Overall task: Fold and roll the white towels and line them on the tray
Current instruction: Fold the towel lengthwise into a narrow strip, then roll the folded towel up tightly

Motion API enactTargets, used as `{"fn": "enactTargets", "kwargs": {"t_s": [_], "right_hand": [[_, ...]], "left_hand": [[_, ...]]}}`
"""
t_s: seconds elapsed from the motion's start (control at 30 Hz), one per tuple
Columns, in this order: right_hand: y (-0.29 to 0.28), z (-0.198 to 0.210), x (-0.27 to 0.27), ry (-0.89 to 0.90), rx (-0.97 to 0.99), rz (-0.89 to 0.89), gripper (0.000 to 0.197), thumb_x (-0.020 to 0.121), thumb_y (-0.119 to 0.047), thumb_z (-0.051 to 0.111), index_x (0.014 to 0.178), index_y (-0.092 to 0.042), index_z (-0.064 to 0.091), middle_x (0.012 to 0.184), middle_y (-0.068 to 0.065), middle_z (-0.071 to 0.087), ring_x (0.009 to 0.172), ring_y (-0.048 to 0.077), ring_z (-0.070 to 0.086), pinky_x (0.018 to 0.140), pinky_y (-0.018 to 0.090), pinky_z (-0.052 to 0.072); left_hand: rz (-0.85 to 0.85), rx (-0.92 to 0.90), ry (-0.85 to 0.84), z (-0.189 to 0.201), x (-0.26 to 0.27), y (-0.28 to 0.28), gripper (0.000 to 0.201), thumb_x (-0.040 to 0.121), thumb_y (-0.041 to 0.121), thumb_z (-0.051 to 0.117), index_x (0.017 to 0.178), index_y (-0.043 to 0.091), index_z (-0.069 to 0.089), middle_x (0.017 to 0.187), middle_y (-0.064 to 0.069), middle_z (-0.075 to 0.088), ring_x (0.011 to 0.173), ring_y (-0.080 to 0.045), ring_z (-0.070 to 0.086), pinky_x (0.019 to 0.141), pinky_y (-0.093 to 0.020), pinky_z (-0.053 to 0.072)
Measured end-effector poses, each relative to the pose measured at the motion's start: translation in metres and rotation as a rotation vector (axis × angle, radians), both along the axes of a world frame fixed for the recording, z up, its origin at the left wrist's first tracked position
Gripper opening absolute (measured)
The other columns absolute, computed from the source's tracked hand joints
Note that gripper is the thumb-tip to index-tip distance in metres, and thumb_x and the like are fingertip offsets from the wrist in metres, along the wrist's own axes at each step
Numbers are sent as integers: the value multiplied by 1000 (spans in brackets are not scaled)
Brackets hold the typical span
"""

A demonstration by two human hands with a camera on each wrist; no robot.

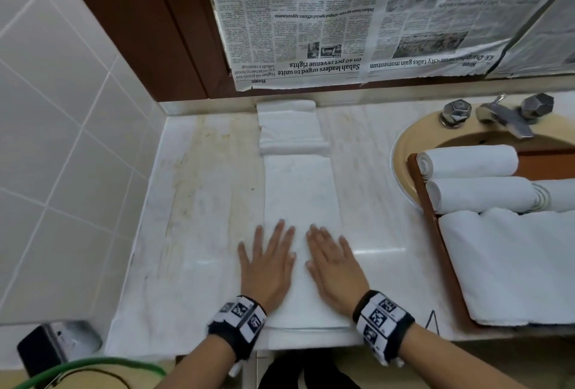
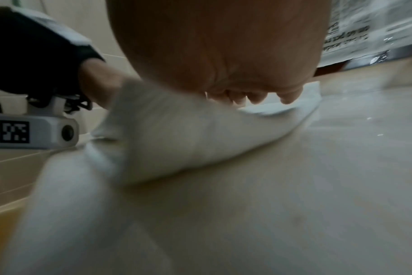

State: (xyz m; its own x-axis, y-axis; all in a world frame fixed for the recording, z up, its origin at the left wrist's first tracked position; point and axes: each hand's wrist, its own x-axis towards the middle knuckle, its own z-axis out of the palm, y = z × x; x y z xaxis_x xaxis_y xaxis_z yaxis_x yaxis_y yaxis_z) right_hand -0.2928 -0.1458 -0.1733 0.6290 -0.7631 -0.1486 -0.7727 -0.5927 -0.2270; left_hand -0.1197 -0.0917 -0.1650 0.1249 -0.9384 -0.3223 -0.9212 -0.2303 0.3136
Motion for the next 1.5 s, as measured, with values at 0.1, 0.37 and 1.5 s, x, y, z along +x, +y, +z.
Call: {"fn": "enactTargets", "kwargs": {"t_s": [0.1,0.37,1.5], "right_hand": [[25,-5,1,-25,81,33,57,102,-38,28,154,-13,27,160,1,26,146,19,29,111,44,17],[18,5,-37,77,114,-174,74,88,-49,-12,154,-17,-9,158,-6,-19,149,14,-12,121,40,-10],[63,29,-65,-399,422,-308,9,91,-21,60,100,-20,60,90,0,63,78,15,58,70,21,44]], "left_hand": [[-40,22,-47,-6,-15,15,53,102,52,-1,154,48,-5,161,24,-16,152,-24,-12,117,-63,-1],[125,84,-27,2,6,28,52,103,53,7,148,54,-20,156,25,-29,149,-23,-25,116,-62,-13],[5,-212,305,10,-1,90,22,93,43,52,104,25,61,91,9,67,85,-16,63,76,-29,44]]}}
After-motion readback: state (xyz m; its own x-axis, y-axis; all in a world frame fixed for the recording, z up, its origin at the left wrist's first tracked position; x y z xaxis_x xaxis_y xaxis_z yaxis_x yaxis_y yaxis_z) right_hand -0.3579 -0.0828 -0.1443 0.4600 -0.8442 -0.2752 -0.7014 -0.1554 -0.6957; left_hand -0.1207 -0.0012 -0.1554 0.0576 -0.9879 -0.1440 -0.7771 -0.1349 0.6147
